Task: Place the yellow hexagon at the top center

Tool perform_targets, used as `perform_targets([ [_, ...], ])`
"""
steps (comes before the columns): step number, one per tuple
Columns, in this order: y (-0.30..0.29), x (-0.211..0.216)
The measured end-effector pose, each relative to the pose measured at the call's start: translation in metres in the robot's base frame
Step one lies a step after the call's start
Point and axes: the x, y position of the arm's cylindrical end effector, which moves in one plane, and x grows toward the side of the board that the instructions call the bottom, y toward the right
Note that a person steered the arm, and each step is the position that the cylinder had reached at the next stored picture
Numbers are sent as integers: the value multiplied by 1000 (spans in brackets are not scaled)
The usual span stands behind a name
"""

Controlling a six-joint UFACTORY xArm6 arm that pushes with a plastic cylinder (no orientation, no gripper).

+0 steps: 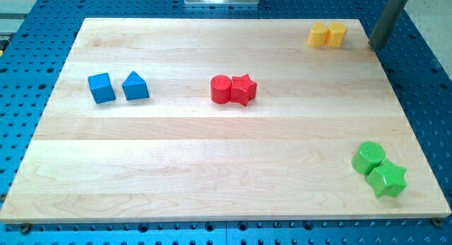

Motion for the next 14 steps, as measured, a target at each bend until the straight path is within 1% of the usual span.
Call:
perform_targets([
  [1, -27, 2],
  [4, -35, -2],
  [6, -56, -24],
  [7, -71, -24],
  [8, -51, -36],
  [9, -73, -39],
  [11, -151, -36],
  [12, -120, -42],
  [13, -127, -63],
  [14, -165, -69],
])
